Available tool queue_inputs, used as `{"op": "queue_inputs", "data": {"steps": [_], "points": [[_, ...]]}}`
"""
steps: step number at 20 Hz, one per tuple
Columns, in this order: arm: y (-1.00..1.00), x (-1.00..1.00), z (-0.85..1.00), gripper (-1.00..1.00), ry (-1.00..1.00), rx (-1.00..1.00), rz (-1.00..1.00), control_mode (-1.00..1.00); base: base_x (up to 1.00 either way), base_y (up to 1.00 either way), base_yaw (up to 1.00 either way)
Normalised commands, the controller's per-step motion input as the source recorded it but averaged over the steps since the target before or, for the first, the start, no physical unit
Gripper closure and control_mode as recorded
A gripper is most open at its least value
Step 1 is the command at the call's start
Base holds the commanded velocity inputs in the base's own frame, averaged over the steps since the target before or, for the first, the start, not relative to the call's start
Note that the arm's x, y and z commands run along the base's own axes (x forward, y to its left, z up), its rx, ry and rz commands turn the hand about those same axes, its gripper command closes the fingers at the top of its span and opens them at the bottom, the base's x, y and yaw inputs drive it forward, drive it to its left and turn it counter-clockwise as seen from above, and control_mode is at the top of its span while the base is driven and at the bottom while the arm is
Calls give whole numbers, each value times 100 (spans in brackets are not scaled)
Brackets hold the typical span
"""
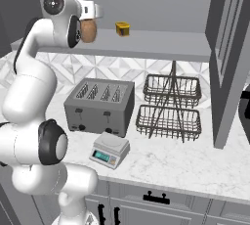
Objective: Pick the honey bottle and place it on the digital scale for weighing, and close the cabinet.
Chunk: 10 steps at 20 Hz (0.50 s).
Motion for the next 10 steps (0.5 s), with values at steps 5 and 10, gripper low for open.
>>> {"op": "queue_inputs", "data": {"steps": [5, 10], "points": [[11, 23, 0, -100, 0, 0, 0, -100, 0, 0, 0], [4, 18, -4, -100, 0, 0, 0, -100, 0, 0, 0]]}}
